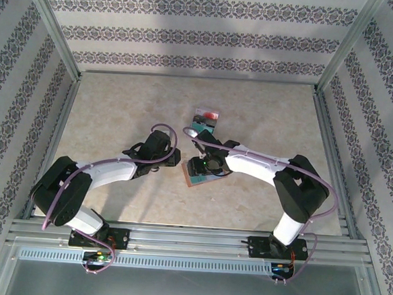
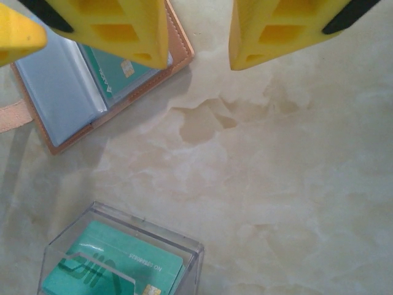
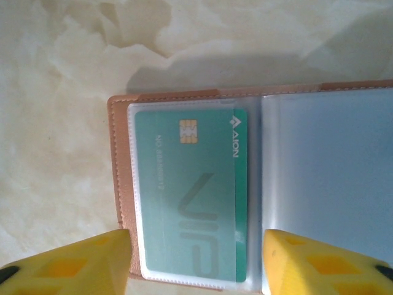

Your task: Take the credit cards out of the card holder

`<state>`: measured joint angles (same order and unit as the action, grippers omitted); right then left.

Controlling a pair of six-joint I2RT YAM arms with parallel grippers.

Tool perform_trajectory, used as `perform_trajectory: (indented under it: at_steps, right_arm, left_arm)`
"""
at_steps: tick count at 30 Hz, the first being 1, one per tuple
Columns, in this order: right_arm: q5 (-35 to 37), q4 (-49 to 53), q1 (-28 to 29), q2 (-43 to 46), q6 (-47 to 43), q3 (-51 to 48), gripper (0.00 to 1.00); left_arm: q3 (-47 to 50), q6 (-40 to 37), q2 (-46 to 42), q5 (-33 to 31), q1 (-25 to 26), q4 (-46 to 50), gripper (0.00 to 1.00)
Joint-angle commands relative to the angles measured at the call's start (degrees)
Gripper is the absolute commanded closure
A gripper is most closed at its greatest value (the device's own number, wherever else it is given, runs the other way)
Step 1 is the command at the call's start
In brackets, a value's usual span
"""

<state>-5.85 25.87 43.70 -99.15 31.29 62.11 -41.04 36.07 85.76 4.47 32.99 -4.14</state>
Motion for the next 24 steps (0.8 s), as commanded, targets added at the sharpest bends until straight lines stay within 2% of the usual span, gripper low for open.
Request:
perform_trajectory:
  at_steps: [1, 8, 14, 24]
  right_arm:
    - [-4.8, -2.5, -1.5, -1.1, 0.5, -0.9, 0.47]
    - [-8.3, -5.4, -4.0, -1.9, 0.9, -3.0, 0.54]
    - [-10.5, -6.6, -5.4, -2.5, 1.2, -4.4, 0.57]
    - [-15.9, -12.1, -7.1, -3.9, 3.3, -6.9, 0.63]
  left_arm:
    - [-0.1, -0.7, 0.7, 1.9, 0.7, 1.1, 0.73]
    - [-2.5, -0.9, 5.3, 6.2, 3.3, -1.4, 0.81]
    - [-4.2, -0.4, 9.2, 10.2, 3.7, -2.1, 0.85]
    - [-4.1, -0.1, 11.5, 11.0, 3.6, -0.7, 0.89]
